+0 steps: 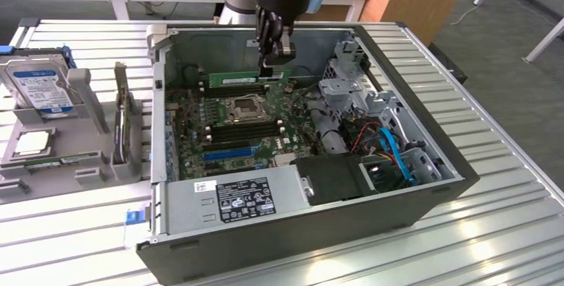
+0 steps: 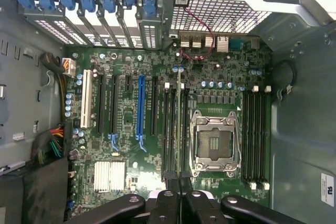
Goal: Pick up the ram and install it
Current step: 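Pick up the ram and move it above insertion slot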
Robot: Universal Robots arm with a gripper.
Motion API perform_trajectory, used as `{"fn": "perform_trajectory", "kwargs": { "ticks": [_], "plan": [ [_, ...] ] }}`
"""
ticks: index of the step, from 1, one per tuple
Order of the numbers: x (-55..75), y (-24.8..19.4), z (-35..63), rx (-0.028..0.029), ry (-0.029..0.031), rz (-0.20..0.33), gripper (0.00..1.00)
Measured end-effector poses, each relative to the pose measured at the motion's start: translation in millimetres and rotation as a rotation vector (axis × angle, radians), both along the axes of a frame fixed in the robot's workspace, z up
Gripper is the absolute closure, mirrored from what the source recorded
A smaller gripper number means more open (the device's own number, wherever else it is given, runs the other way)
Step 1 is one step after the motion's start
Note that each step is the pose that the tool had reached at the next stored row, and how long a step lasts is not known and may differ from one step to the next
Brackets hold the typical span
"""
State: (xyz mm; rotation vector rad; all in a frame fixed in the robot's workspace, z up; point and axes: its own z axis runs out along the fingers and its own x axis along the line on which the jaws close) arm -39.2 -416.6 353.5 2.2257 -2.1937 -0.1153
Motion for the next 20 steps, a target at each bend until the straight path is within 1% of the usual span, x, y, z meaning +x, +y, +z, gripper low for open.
{"fn": "perform_trajectory", "kwargs": {
  "ticks": [9, 16, 20],
  "plan": [
    [1.7, -0.1, 0.0, 0.0001, -0.0001, 0.0, 0.88],
    [1.6, -4.5, 0.0, 0.0, 0.0, 0.0, 0.88],
    [1.7, -4.7, 0.0, 0.0, 0.0, 0.0, 0.88]
  ]
}}
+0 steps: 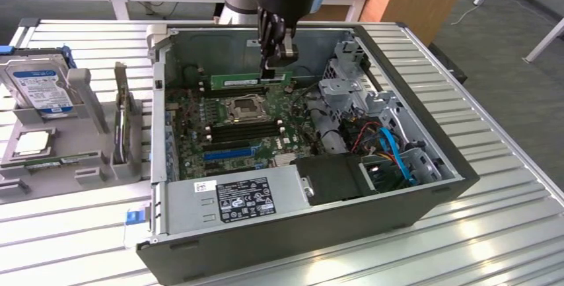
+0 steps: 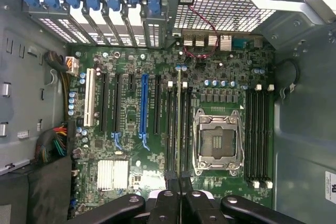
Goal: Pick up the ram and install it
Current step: 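Pick up the ram and move it above insertion slot, then insert the ram into the slot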
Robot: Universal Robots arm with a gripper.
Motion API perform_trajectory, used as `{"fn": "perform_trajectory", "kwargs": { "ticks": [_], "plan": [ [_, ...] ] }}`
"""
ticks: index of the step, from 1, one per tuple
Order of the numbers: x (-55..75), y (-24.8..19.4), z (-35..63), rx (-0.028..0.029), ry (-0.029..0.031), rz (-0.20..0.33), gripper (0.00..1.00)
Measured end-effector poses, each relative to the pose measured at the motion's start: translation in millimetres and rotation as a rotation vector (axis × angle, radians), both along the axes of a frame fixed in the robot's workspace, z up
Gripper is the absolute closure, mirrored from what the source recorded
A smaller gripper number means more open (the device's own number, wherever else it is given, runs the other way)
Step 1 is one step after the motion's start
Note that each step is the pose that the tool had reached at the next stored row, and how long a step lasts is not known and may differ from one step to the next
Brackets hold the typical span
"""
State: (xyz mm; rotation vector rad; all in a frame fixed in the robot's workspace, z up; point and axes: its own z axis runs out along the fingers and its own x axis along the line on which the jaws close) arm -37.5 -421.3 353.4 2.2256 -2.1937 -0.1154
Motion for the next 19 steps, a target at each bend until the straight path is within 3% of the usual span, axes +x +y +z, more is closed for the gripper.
{"fn": "perform_trajectory", "kwargs": {
  "ticks": [19],
  "plan": [
    [6.8, -0.8, -1.3, 0.0, -0.0001, 0.0, 0.88]
  ]
}}
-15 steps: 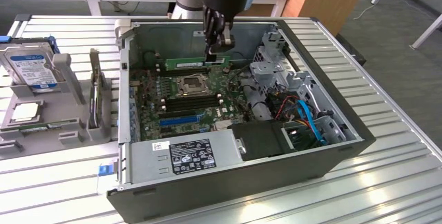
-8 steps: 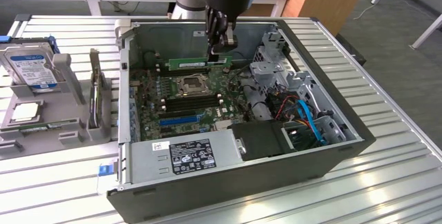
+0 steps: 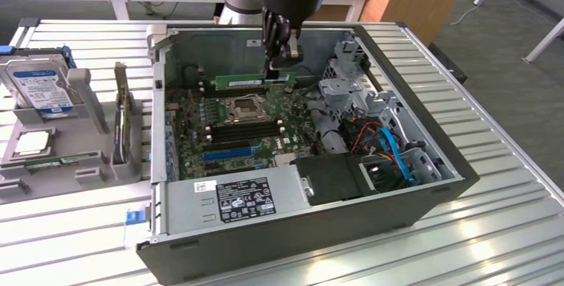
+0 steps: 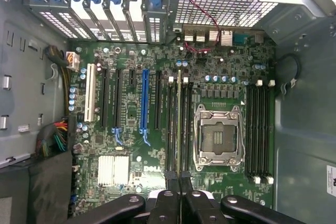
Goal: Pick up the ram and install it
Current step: 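Insert the ram into the slot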
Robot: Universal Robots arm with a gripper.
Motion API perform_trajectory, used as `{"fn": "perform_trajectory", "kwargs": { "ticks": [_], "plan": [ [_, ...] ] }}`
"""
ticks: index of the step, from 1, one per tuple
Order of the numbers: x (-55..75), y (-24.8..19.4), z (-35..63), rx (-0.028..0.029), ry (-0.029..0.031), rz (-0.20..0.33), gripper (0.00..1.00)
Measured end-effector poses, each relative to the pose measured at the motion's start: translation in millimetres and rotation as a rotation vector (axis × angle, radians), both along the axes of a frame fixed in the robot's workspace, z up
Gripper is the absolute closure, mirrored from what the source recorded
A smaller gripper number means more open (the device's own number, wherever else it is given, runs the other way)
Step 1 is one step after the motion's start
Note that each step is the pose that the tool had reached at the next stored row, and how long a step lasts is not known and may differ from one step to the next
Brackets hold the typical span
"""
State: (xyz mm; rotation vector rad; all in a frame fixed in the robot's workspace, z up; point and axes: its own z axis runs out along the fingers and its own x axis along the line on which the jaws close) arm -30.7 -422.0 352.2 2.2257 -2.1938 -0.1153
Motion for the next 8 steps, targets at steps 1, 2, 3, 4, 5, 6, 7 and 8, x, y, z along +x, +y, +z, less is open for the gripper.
{"fn": "perform_trajectory", "kwargs": {
  "ticks": [1, 2, 3, 4, 5, 6, 7, 8],
  "plan": [
    [0.0, 0.0, -0.4, 0.0, 0.0, 0.0, 0.88],
    [0.0, 0.0, -0.9, -0.0001, 0.0, 0.0, 0.88],
    [0.0, 0.0, -1.3, -0.0001, 0.0, 0.0, 0.88],
    [0.0, 0.0, -1.8, -0.0001, 0.0, 0.0, 0.88],
    [0.0, 0.0, -2.2, -0.0001, 0.0, 0.0, 0.88],
    [0.0, 0.0, -2.8, 0.0, -0.0001, 0.0, 0.88],
    [0.0, 0.0, -3.2, 0.0, -0.0001, 0.0, 0.88],
    [0.0, 0.0, -3.7, 0.0, -0.0001, 0.0, 0.88]
  ]
}}
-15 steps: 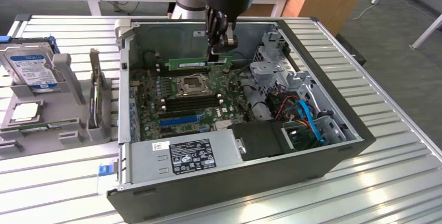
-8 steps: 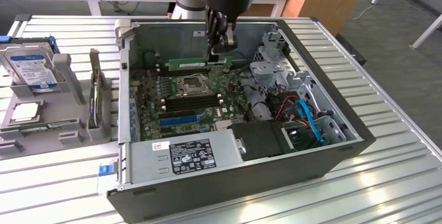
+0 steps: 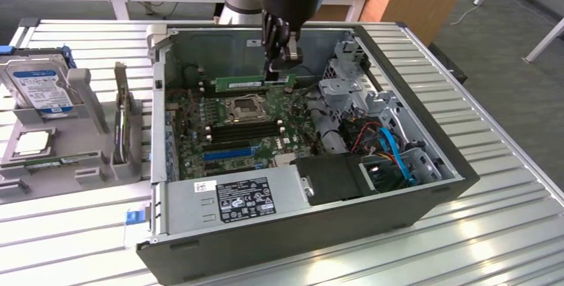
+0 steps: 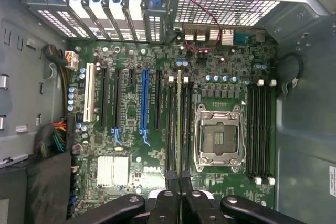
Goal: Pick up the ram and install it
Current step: 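Insert the ram into the slot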
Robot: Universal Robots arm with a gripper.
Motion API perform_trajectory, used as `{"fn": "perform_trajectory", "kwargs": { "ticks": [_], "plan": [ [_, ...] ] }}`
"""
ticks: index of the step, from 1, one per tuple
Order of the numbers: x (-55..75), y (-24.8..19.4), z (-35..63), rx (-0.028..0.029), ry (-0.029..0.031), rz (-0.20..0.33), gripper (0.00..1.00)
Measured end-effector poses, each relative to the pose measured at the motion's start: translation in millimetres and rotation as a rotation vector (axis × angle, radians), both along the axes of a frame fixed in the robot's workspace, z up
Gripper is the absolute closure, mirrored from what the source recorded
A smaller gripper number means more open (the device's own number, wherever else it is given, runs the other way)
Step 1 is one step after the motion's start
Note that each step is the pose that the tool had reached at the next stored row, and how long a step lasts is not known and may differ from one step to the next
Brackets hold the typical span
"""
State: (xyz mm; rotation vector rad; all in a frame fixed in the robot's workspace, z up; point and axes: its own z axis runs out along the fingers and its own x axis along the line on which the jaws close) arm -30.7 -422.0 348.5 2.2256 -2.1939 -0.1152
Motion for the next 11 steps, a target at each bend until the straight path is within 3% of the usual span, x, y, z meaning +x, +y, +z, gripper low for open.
{"fn": "perform_trajectory", "kwargs": {
  "ticks": [11],
  "plan": [
    [0.0, 0.0, -2.5, 0.0, 0.0, 0.0, 0.88]
  ]
}}
